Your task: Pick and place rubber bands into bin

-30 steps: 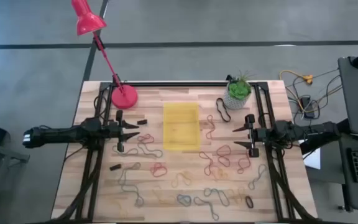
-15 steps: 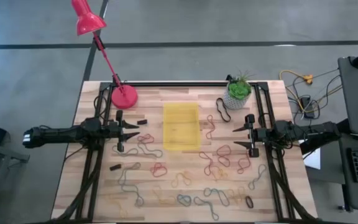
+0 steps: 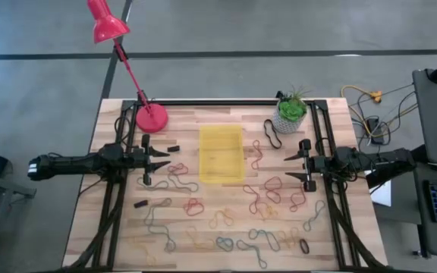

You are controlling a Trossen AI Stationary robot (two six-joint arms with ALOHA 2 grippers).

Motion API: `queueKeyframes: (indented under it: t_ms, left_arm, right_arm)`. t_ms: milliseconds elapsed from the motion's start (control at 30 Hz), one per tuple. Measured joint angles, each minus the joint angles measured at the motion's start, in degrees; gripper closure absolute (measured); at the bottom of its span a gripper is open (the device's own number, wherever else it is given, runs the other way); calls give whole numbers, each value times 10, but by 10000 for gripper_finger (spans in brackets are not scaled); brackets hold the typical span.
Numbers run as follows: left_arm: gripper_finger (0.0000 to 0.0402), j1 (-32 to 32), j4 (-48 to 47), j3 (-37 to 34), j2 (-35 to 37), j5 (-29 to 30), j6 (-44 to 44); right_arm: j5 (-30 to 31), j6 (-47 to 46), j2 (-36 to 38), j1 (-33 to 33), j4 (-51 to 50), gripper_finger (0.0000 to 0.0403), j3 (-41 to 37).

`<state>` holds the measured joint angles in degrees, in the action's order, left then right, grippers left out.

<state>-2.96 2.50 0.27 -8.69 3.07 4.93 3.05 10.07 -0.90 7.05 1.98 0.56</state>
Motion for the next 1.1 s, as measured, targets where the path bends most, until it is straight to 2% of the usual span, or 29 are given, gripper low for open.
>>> queueKeyframes:
  t_ms: [400, 633, 800, 833, 933, 1000, 1100]
  left_arm:
    - [301, 0, 0, 0, 0, 0, 0]
    - [301, 0, 0, 0, 0, 0, 0]
    - [301, 0, 0, 0, 0, 0, 0]
    - [301, 0, 0, 0, 0, 0, 0]
    - [301, 0, 0, 0, 0, 0, 0]
    - [301, 0, 0, 0, 0, 0, 0]
    - [301, 0, 0, 0, 0, 0, 0]
  right_arm:
    - [0, 0, 0, 0, 0, 188, 0]
    - [19, 261, 0, -1, 0, 188, 0]
    - [12, 298, 0, -1, 5, 188, 0]
    - [-7, 278, -1, -1, 10, 188, 0]
    - [-86, 132, 0, 0, 20, 188, 0]
    - [-93, 26, -2, 0, 53, 188, 0]
    - [-82, -179, -5, 0, 90, 188, 0]
